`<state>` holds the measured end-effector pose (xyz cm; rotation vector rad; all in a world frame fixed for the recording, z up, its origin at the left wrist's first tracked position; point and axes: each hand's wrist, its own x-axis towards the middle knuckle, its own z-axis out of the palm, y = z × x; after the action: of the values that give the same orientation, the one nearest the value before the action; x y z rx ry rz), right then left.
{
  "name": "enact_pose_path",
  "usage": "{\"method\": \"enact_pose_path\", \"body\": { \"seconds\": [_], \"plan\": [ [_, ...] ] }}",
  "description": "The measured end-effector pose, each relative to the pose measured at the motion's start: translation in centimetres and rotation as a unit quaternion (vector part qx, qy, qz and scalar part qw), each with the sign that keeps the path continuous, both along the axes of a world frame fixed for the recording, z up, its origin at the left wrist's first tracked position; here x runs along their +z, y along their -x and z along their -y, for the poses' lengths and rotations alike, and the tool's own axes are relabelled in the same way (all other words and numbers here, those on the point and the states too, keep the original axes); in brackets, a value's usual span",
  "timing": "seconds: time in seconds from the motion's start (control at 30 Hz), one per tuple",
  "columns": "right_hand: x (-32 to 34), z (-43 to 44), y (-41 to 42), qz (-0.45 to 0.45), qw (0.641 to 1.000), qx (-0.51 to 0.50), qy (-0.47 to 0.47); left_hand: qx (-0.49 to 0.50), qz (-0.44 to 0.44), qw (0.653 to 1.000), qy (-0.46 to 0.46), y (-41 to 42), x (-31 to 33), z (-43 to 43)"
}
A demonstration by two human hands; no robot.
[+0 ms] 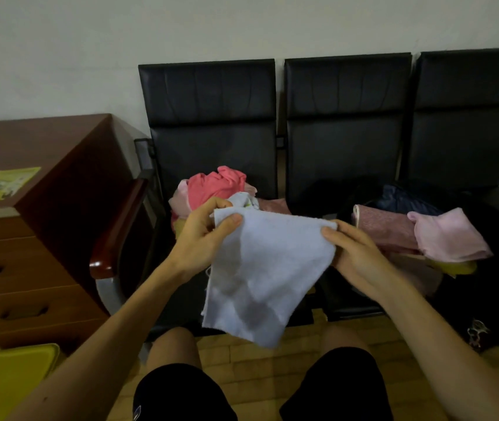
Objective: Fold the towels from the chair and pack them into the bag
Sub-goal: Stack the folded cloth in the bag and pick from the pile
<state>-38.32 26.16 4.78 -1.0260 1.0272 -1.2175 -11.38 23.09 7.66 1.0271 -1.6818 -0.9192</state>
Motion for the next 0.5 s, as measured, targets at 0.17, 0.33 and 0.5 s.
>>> {"method": "enact_pose_path", "body": {
  "seconds": [0.17, 0.33, 0.5],
  "plan": [
    [-4.4, -3.6, -3.9, 0.036, 0.994, 0.026, -0.102, 0.041, -0.009, 0.999, 0.021, 2.3, -0.8, 0.0],
    [-6.4, -5.5, -6.4, 0.015, 0.981, 0.049, -0.186, 0.047, -0.041, 0.998, -0.005, 3.2, -1.1, 0.4],
    [-6.8, -6.2, -5.8, 0.144, 0.967, 0.084, -0.191, 0.092, 0.010, 0.995, 0.042, 2.6, -1.7, 0.6]
  ]
}}
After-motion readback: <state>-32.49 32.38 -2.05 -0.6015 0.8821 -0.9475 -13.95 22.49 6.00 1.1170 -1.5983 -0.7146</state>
